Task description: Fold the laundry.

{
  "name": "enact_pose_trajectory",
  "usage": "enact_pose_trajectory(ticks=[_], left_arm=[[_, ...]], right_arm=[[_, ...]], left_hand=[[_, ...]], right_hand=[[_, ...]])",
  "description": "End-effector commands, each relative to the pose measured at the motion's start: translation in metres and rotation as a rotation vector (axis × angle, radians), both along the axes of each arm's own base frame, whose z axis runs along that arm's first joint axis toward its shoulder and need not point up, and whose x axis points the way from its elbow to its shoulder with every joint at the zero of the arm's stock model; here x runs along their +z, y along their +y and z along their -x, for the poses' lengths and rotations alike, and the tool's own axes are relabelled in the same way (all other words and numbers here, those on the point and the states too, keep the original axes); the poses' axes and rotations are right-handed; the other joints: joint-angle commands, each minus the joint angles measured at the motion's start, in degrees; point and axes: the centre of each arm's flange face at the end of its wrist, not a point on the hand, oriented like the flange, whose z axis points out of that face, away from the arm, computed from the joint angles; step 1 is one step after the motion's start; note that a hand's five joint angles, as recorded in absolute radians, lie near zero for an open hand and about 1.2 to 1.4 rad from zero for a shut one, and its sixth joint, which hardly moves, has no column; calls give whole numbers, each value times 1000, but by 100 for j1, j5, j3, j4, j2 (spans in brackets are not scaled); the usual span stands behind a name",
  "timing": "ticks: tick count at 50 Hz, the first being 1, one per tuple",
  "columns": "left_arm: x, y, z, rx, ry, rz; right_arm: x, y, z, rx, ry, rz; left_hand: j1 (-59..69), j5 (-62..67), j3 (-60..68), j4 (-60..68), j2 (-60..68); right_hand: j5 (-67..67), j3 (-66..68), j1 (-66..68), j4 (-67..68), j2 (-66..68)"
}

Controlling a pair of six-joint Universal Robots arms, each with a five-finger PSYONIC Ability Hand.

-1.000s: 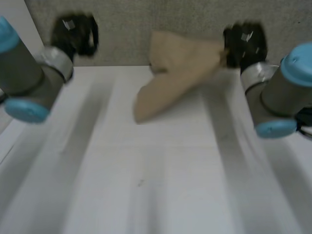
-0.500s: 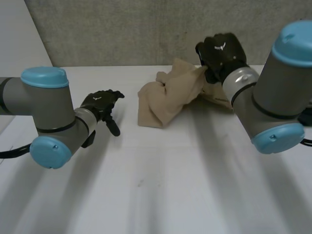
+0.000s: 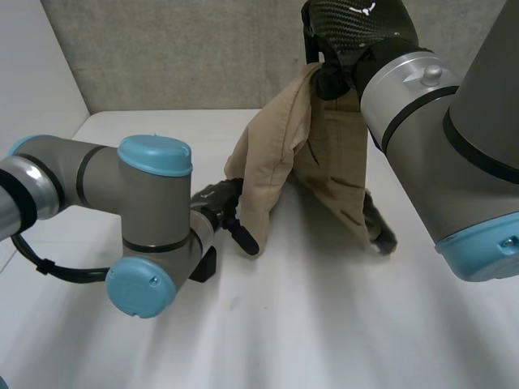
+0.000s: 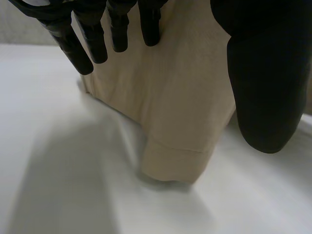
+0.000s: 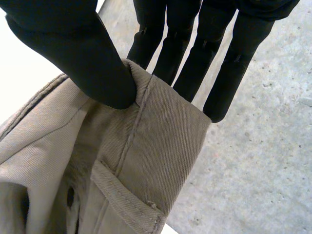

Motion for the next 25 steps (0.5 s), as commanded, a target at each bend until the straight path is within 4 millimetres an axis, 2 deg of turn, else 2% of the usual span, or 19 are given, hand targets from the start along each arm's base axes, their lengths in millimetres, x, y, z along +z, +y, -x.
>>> enact_pose_trajectory(ticks=[1,6,10,14,15,16,18,22,23,25], left_arm=[[-3,12,7,24,28,-46],[-1,5,9,59,52,-26],[1,5,11,65,69,-21],[2,5,12,79,96,-26],[3,4,11,93,114,-26],[4,3,11,100,128,-27],[5,1,10,119,148,-26],[23,-8,-2,180,183,5],[38,-14,-11,205,192,37],[57,-21,-26,231,184,74]], right_arm=[[3,7,-1,8,-27,-7],[4,16,-4,31,-50,-23],[4,21,-4,43,-59,-26],[5,22,-1,36,-63,-27],[6,20,1,29,-68,-26],[6,20,2,26,-69,-28],[6,17,4,16,-71,-29],[5,7,12,-18,-65,-31],[3,1,17,-38,-54,-34],[3,-8,25,-68,-34,-27]], left_hand=[[-96,-276,-201,-144,-169],[-96,-276,-201,-144,-169],[1132,953,1027,1085,1059],[4475,4295,4370,4427,4402],[6232,6053,6127,6185,6159],[6897,6718,6792,6850,6825],[6904,6724,6799,6856,6831],[6904,6724,6799,6856,6831],[6904,6724,6799,6856,6831],[6904,6724,6799,6856,6831]], right_hand=[[1135,1139,1576,1132,1269],[1135,1139,1576,1132,1269],[1135,1139,1576,1132,1269],[1135,1139,1576,1132,1269],[1135,1139,1576,1132,1269],[1135,1139,1576,1132,1269],[1135,1139,1576,1132,1269],[1135,1139,1576,1132,1269],[1135,1139,1576,1132,1269],[1135,1139,1576,1132,1269]])
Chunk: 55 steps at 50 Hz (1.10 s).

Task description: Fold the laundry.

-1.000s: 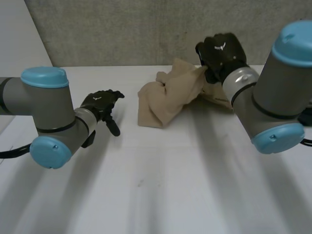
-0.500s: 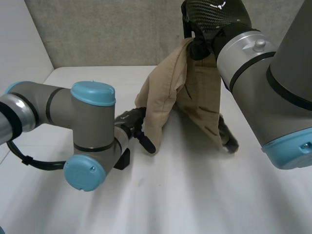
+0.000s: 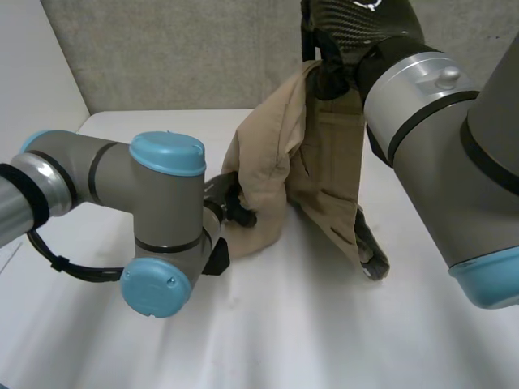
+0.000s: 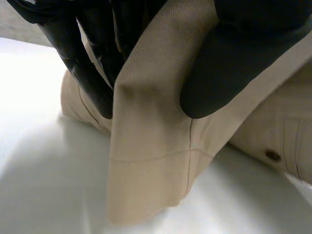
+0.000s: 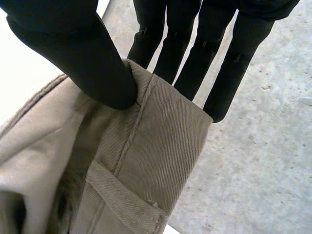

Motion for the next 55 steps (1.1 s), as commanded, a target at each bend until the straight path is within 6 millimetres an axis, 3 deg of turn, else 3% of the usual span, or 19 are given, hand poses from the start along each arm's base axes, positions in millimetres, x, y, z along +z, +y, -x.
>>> enact_pose_trajectory(ticks=[1,2,5,6,9,10,13,17,24,31,35,38,42,43,47,51,54,55], left_arm=[[60,-23,-44,124,16,107],[83,-28,-66,152,-30,160],[128,-31,-100,175,-105,298],[161,-27,-119,178,-161,416],[210,-10,-138,148,-255,622],[238,6,-145,126,-307,741],[270,27,-156,123,-352,858],[268,18,-164,115,-379,800],[228,-12,-147,2,-412,634],[178,-62,-124,-40,-469,524],[166,-94,-111,-32,-477,548],[180,-115,-99,-2,-441,654],[233,-127,-95,86,-351,886],[262,-125,-97,138,-295,1004],[315,-112,-112,270,-143,1173],[331,-99,-126,330,-45,1168],[322,-100,-130,322,-31,1117],[311,-101,-129,301,-32,1074]], right_arm=[[-3,-29,25,-98,53,4],[-5,-38,34,-132,103,14],[-9,-49,47,-161,170,18],[-9,-54,53,-166,198,22],[-9,-59,58,-151,210,36],[-7,-60,59,-137,210,44],[-3,-63,62,-131,210,59],[-1,-68,70,-154,220,57],[-26,-86,69,-142,253,-6],[-66,-106,44,-98,277,-37],[-85,-131,28,-111,258,28],[-89,-147,10,-127,223,139],[-55,-172,-4,-204,111,402],[-32,-177,-4,-250,45,518],[21,-179,6,-349,-134,731],[38,-171,8,-327,-200,751],[33,-167,5,-289,-191,708],[25,-166,5,-271,-176,664]], left_hand=[[1300,1335,1216,1159,1164],[1300,1335,1216,1159,1164],[1300,1335,1216,1159,1164],[1300,1335,1216,1159,1164],[1300,1335,1216,1159,1164],[1300,1335,1216,1159,1164],[1300,1335,1216,1159,1164],[1300,1335,1216,1159,1164],[1300,1335,1216,1159,1164],[1300,1335,1216,1159,1164],[1300,1335,1216,1159,1164],[1300,1335,1216,1159,1164],[1300,1335,1216,1159,1164],[1300,1335,1216,1159,1164],[1300,1335,1216,1159,1164],[1300,1335,1216,1159,1164],[1300,1335,1216,1159,1164],[1300,1335,1216,1159,1164]], right_hand=[[1135,1140,1576,1132,1269],[1135,1140,1576,1132,1269],[1135,1140,1576,1132,1269],[1135,1140,1576,1132,1269],[1135,1140,1576,1132,1269],[1135,1140,1576,1132,1269],[1135,1140,1576,1132,1269],[1135,1140,1576,1132,1269],[1135,1140,1576,1132,1269],[1135,1140,1576,1132,1269],[1135,1140,1576,1132,1269],[1135,1140,1576,1132,1269],[1135,1140,1576,1132,1269],[1135,1140,1576,1132,1269],[1135,1140,1576,1132,1269],[1135,1140,1576,1132,1269],[1135,1140,1576,1132,1269],[1135,1140,1576,1132,1269]])
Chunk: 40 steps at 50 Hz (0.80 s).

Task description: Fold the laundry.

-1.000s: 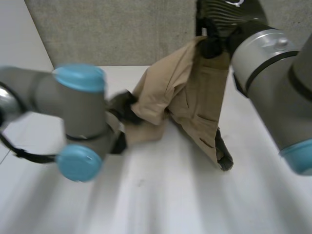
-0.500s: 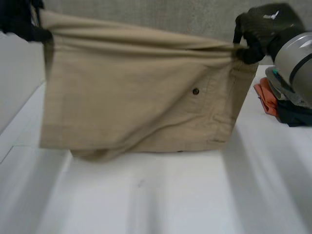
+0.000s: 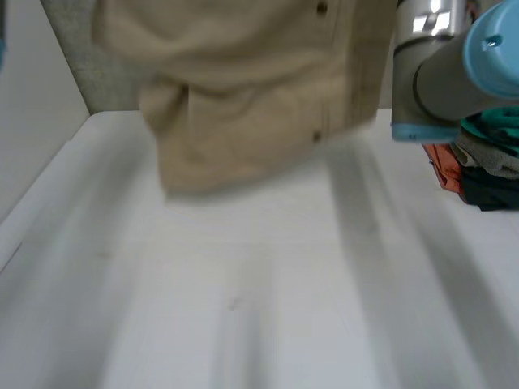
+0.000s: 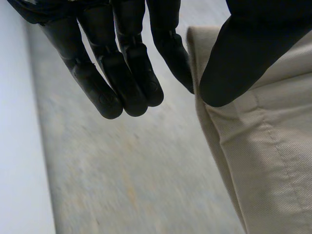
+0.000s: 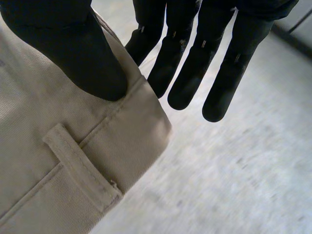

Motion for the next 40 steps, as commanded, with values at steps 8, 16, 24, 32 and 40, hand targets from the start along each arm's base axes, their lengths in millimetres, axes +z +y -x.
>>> enact_pose_trajectory(ticks=[8,16,24,32,40], left_arm=[[-99,-1,0,-121,-15,-308],[-224,4,11,-139,-136,-626],[-290,26,5,-114,-302,-838],[-297,64,5,-133,-492,-951],[-305,91,5,-148,-638,-1056]], right_arm=[[-61,9,3,89,55,-303],[-172,10,10,71,194,-602],[-254,30,22,38,396,-882],[-265,64,44,11,525,-1150],[-268,77,54,9,524,-1185]], left_hand=[[1302,1335,1189,1136,1136],[1302,1335,1189,1136,1136],[1302,1335,1189,1136,1136],[1302,1335,1189,1136,1136],[1302,1335,1189,1136,1136]], right_hand=[[1135,1140,1576,1130,1269],[1135,1140,1576,1130,1269],[1135,1140,1576,1130,1269],[1135,1140,1576,1130,1269],[1135,1140,1576,1130,1269]])
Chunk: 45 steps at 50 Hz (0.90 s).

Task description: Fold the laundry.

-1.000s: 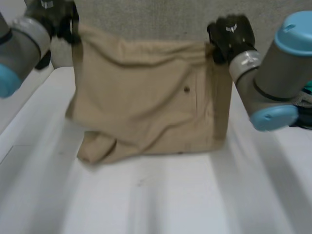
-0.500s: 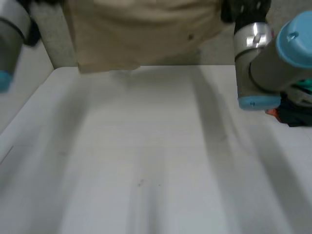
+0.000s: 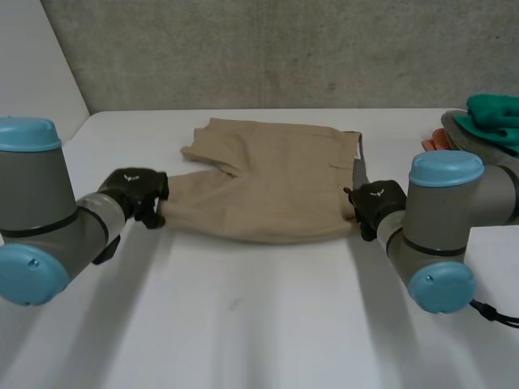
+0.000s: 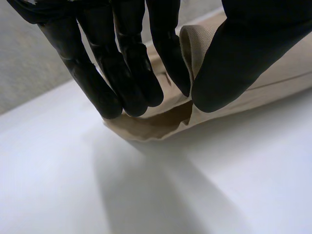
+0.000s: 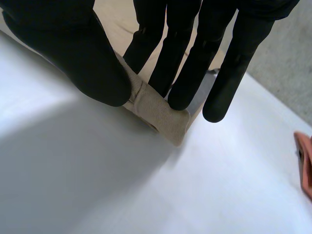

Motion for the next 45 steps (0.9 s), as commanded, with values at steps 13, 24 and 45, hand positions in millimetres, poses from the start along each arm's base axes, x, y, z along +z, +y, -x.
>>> enact_pose_trajectory(ticks=[13,24,45], left_arm=[[2,100,-18,-256,-368,-338],[39,147,-24,-478,-437,-293],[44,-58,40,35,-202,138]], right_arm=[[27,69,40,102,273,-151],[48,113,65,308,423,-285],[48,-24,-2,21,70,221]], left_hand=[[1301,1335,1175,1134,1127],[1301,1335,1175,1134,1127],[1301,1335,1175,1134,1127]], right_hand=[[1135,1139,1576,1130,1269],[1135,1139,1576,1130,1269],[1135,1139,1576,1130,1269]])
